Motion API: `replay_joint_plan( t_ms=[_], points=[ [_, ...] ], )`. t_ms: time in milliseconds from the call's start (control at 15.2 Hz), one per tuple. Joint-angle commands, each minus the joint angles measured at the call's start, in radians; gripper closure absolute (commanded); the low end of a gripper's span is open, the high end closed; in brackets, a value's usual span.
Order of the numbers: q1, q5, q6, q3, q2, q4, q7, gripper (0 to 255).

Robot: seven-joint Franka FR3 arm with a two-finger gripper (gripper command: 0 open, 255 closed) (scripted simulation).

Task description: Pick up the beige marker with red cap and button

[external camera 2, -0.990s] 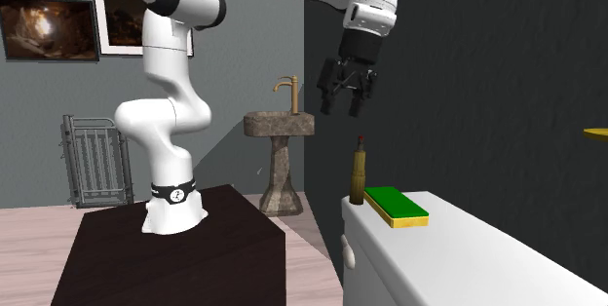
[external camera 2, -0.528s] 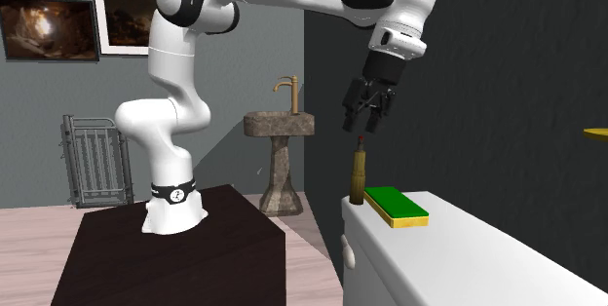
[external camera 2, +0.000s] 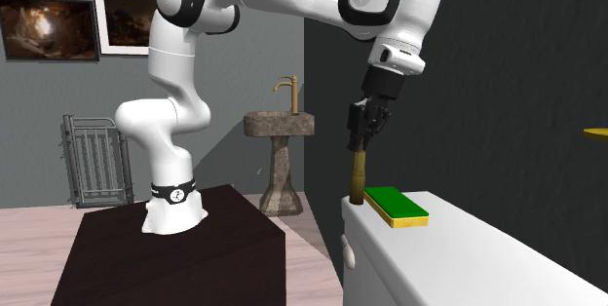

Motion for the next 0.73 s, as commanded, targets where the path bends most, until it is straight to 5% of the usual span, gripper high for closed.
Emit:
replay_joint_plan(
  t_ms=[0, 660],
  points=[
    [0.000, 0.000, 0.001, 0.000, 0.000, -0.001, 0.000, 255],
    [0.001, 0.001, -0.038, 0.001, -0.003, 0.035, -0.002, 255]
  ],
)
